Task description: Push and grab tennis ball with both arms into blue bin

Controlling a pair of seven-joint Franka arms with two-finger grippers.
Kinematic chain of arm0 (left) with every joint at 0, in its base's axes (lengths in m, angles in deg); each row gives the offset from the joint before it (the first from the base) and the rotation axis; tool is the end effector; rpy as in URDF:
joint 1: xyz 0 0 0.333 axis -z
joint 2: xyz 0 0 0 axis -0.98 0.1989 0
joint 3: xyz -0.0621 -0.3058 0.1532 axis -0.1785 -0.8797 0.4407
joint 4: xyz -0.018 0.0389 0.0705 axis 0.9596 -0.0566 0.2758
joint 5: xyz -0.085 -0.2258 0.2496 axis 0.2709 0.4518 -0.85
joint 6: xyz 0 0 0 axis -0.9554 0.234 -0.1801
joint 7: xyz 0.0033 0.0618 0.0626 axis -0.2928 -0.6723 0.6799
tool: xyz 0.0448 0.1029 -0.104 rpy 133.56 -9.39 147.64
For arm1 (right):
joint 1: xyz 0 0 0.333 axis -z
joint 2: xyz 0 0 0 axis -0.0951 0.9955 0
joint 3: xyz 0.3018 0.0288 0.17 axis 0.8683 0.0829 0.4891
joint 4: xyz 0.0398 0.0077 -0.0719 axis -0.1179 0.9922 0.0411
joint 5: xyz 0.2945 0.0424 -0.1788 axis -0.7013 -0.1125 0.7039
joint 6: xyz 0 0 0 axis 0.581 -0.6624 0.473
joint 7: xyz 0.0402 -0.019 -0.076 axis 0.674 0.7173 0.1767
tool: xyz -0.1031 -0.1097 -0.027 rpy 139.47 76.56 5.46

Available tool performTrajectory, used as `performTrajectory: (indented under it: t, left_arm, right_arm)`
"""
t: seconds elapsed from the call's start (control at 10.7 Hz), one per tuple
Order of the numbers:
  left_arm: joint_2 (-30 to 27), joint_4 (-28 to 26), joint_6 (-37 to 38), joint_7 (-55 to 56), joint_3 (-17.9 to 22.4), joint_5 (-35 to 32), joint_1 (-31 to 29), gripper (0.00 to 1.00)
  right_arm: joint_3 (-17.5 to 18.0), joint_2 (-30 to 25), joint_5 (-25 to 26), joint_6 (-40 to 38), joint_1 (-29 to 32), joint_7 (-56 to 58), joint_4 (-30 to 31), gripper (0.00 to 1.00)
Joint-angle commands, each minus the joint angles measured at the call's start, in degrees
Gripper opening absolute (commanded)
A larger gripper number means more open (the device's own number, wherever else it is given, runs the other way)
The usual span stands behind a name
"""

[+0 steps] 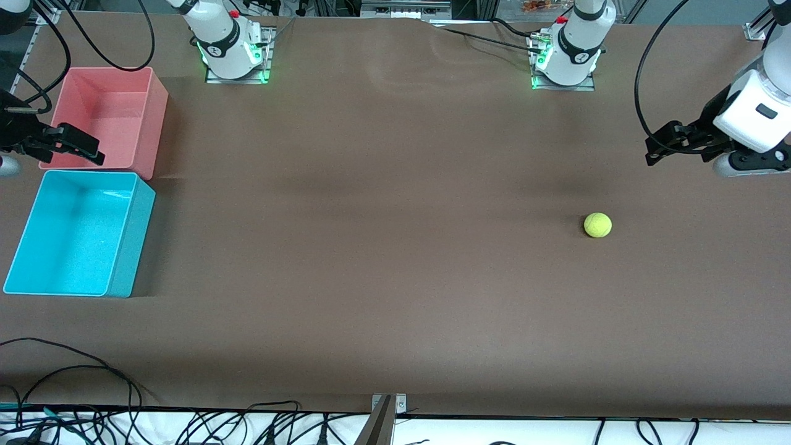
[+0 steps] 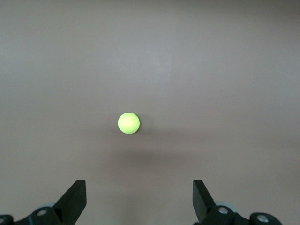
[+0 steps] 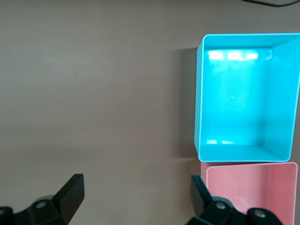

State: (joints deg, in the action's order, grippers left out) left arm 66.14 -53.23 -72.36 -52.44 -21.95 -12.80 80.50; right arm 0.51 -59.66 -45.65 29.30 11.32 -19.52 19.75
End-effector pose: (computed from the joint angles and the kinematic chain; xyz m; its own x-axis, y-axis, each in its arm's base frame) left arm 0.5144 -0.0502 0.6015 0.9965 0.0782 -0.0305 0.0774 -0.9967 -0.0245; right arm 0.5167 -0.0227 0.5780 0.9990 -0.0405 -0.0176 -0.0407 -0.9991 -0.0114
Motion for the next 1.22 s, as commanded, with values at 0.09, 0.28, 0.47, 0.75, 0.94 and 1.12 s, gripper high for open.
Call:
performTrajectory:
  t: [0.09, 0.28, 0.47, 0.75, 0.94, 1.12]
  left_arm:
    - [0.8, 1.9, 1.5, 0.3, -0.7, -1.5, -0.1, 1.00]
    - [0.8, 1.9, 1.4, 0.3, -0.7, -1.6, 0.0, 1.00]
    - [0.8, 1.9, 1.4, 0.2, -0.6, -1.6, -0.6, 1.00]
    - [0.9, 1.9, 1.4, 0.3, -0.5, -1.6, -0.6, 1.00]
    - [0.9, 1.8, 1.4, 0.3, -0.5, -1.5, -0.7, 1.00]
    - [0.8, 1.8, 1.4, 0.3, -0.5, -1.5, -0.7, 1.00]
  right_arm:
    - [0.0, 0.5, 0.4, -1.2, 0.2, 0.9, -1.6, 1.00]
    - [0.0, 0.5, 0.4, -1.2, 0.2, 0.8, -1.6, 1.00]
    - [0.0, 0.5, 0.5, -1.2, 0.2, 0.9, -1.6, 1.00]
    - [0.0, 0.6, 0.4, -1.1, 0.2, 0.9, -1.6, 1.00]
    - [0.0, 0.6, 0.4, -1.1, 0.2, 0.9, -1.6, 1.00]
    - [0.0, 0.6, 0.4, -1.2, 0.2, 1.0, -1.6, 1.00]
